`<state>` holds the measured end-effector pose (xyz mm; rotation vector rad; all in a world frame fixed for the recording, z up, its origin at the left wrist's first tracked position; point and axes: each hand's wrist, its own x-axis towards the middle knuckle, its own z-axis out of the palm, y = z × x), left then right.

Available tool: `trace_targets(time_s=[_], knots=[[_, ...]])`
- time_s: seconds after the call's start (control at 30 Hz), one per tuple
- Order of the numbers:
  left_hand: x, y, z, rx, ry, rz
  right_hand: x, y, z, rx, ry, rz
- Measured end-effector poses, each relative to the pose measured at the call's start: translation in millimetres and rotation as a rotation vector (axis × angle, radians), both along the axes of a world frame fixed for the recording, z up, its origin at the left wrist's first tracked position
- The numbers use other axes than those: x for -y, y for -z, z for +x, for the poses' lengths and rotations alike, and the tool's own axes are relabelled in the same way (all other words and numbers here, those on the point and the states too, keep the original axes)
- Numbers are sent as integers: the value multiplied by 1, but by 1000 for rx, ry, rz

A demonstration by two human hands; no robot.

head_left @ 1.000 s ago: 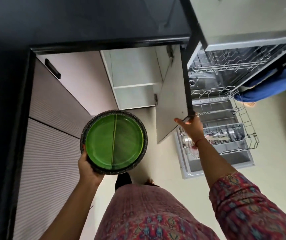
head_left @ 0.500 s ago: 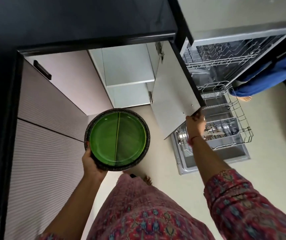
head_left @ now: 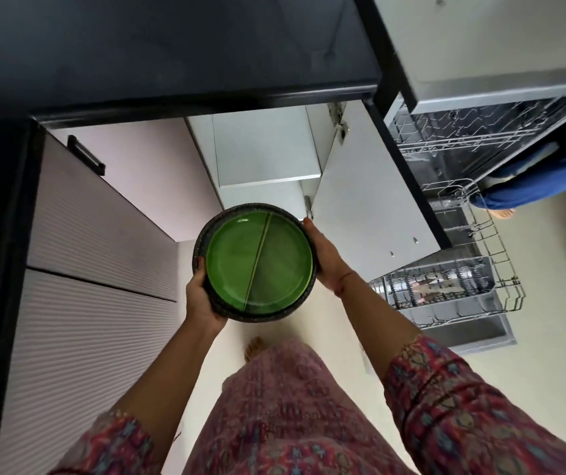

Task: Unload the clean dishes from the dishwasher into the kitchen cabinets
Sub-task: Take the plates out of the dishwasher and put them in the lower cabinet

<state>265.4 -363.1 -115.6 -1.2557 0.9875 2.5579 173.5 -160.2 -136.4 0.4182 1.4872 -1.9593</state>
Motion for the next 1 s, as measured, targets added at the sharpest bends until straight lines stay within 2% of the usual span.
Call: trace_targets(time_s=[0.23, 0.33, 0.43, 0.57, 0.7, 0.8, 1.0], knots=[[-5, 65, -82, -65, 29, -3, 4, 55, -77, -104, 128, 106], [-5, 100, -132, -219, 32, -82, 4, 87, -122, -145, 204, 115], [0, 135, -188, -295, 20, -264, 11, 118, -172, -178, 275, 124], [12, 193, -265, -224, -63, -512, 25, 163, -238, -298, 290, 125], [22, 244, -326, -265, -44, -781, 38, 211, -292, -406, 272, 241], [30, 264, -358, -296, -107, -987, 46, 231, -328, -525, 245, 324], [44, 275, -396, -73, 85, -1522, 50, 242, -361, -617, 123, 568]])
